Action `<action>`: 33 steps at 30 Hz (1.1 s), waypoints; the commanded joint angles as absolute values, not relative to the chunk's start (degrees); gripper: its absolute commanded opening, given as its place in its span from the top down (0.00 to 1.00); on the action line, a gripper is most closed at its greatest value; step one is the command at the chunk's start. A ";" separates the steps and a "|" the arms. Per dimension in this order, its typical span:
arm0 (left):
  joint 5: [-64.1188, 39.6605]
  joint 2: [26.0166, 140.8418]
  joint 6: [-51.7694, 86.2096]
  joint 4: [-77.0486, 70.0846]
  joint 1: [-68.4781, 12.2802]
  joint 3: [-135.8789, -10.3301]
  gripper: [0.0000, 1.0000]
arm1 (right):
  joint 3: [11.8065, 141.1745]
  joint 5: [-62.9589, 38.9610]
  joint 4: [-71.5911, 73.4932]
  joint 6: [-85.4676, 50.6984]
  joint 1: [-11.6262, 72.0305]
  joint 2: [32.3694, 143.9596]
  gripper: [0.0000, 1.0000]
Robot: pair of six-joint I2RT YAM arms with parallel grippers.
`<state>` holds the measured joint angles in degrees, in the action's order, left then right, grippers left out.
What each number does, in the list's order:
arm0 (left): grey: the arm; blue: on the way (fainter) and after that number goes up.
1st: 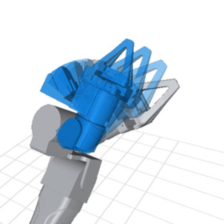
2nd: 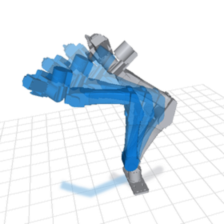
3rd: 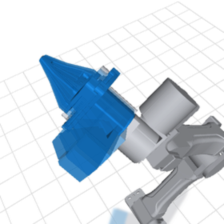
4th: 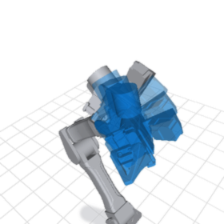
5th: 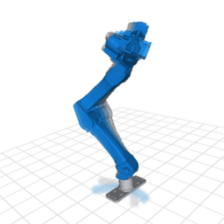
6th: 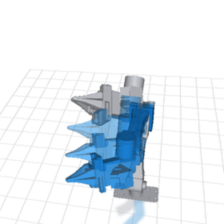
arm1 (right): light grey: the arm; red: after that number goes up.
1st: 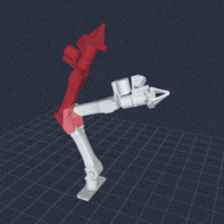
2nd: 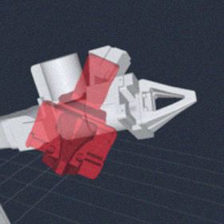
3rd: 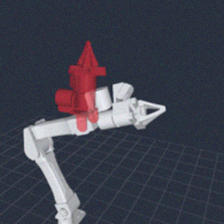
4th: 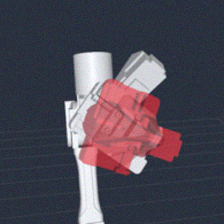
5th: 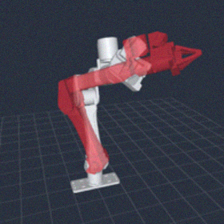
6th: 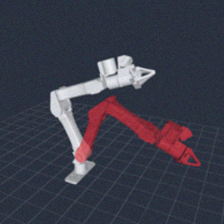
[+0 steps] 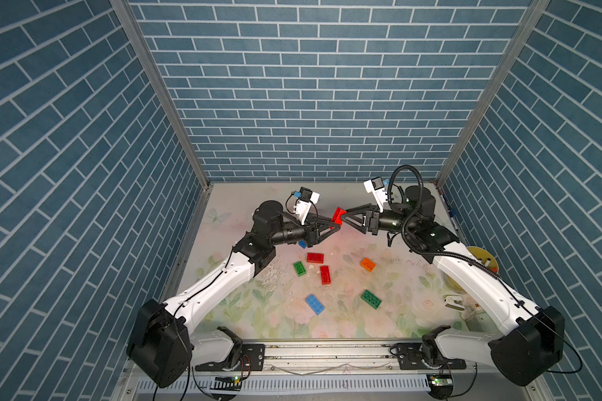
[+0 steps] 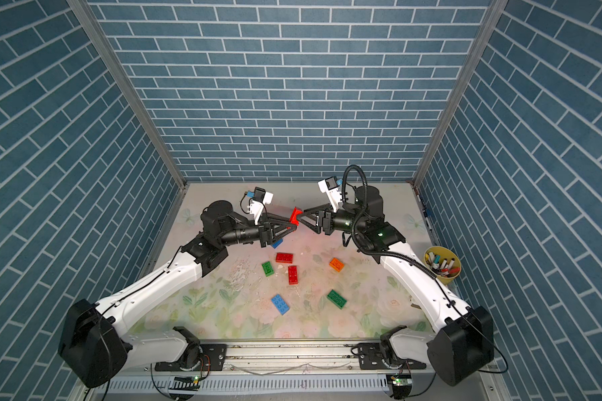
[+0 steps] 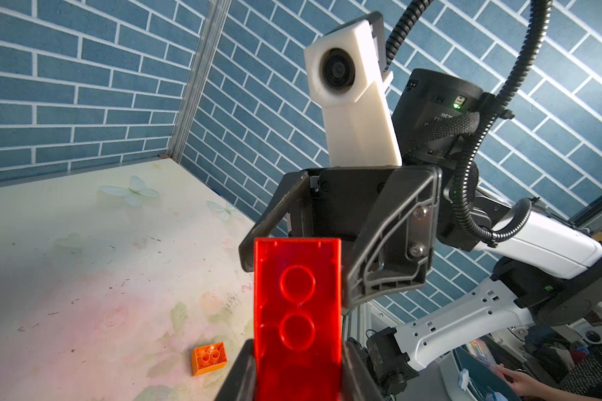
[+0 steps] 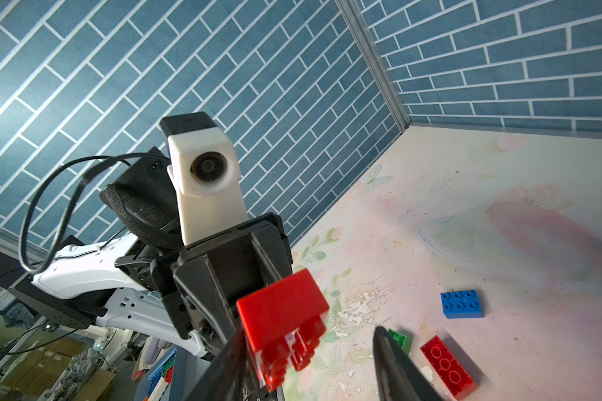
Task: Assemble a rectangle with lego
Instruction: Pick up the lego brick from the center of the board.
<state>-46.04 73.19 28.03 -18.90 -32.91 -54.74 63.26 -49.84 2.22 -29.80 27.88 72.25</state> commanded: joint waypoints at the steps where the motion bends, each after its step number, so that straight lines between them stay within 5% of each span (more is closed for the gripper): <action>1: -49.53 73.27 30.60 -25.78 -33.07 -53.96 1.00 | 64.52 -48.78 4.86 -31.51 28.03 73.46 0.44; 33: -50.82 76.81 35.59 -33.66 -34.44 -53.17 1.00 | 64.58 -46.87 8.47 -34.50 28.74 74.97 0.50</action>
